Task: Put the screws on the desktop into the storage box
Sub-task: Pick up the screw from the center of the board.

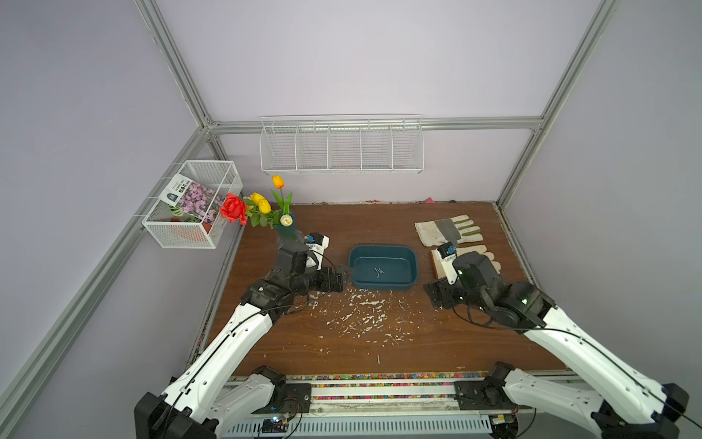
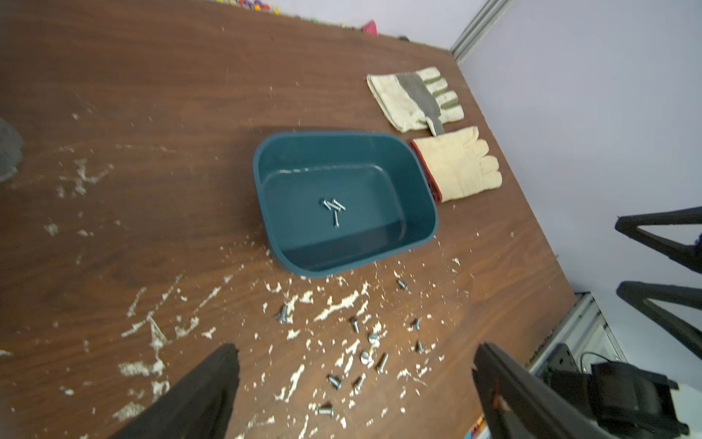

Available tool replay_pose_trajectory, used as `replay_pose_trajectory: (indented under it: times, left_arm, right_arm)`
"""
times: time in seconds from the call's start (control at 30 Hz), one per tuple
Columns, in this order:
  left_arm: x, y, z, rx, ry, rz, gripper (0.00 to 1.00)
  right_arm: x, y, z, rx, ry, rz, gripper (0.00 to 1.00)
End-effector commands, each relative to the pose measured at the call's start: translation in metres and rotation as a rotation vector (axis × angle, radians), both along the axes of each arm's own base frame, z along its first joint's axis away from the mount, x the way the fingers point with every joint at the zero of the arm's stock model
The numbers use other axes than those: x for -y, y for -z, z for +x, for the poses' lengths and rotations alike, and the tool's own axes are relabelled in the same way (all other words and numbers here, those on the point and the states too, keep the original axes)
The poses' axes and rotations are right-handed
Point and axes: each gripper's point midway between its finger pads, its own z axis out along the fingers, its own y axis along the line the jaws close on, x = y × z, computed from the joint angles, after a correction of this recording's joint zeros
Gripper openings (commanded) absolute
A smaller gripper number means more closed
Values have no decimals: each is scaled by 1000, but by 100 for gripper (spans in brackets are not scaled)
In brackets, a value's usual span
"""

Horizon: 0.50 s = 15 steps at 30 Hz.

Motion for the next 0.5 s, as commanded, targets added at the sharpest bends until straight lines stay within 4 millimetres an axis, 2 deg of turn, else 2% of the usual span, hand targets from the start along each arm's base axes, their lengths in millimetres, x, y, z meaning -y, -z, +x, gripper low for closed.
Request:
replay_pose_trajectory:
  times: [0.0, 0.17, 0.3, 0.47]
  left_arm:
    - [1, 14, -23, -75, 62, -3, 100]
    - [8, 25, -31, -84, 126, -18, 100]
    - [22, 19, -39, -96, 215, -88, 100]
    - [22, 12, -43, -68, 228, -103, 100]
  right_arm:
    - [6, 18, -19, -91, 24, 5, 84]
    - [-1, 39, -24, -152, 31, -12, 80]
    - [-8, 59, -24, -195, 33, -65, 74]
    - [-27, 79, -24, -244, 13, -54, 70]
